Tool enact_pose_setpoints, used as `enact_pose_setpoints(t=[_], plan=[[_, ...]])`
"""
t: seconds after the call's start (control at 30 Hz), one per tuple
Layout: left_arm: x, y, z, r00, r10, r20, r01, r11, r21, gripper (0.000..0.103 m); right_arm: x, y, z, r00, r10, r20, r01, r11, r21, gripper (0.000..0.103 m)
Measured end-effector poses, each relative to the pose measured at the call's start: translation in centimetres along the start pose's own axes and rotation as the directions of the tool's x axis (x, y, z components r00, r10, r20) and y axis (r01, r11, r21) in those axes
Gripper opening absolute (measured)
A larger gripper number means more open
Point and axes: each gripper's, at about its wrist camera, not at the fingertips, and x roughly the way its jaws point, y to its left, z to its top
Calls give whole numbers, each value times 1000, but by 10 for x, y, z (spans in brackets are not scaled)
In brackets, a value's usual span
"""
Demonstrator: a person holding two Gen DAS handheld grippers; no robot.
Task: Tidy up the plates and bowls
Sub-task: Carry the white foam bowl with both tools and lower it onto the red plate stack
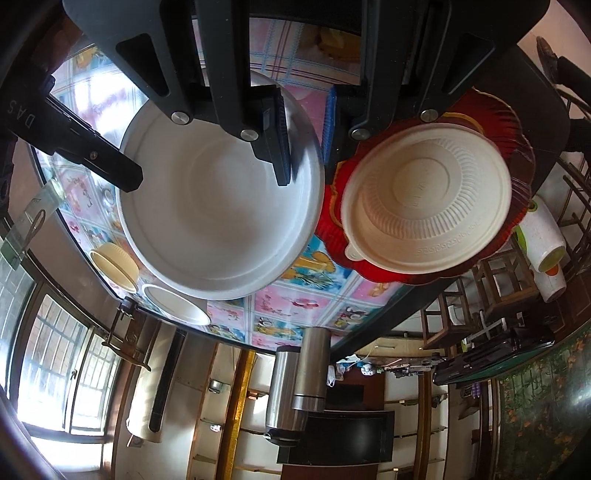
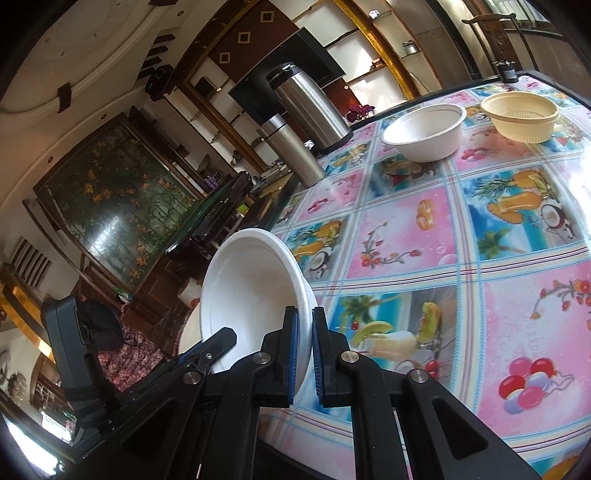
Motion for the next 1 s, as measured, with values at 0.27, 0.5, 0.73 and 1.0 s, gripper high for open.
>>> enact_pose_setpoints(t=[0.27,0.5,0.73,1.0], plan=[[-7,24,5,999,24,28,-23,999,-39,14,14,25,-1,999,39,-24,-39,999,-16,8],[-11,48,9,997,52,49,-48,995,-82,14,32,48,-2,996,73,-57,-74,997,-22,7],[-10,75,10,995,85,47,-78,988,-131,14,59,69,-1,992,83,-94,-87,995,-42,8],[-9,106,16,991,130,44,-118,972,-202,14,87,97,-2,987,93,-134,-104,992,-75,8]])
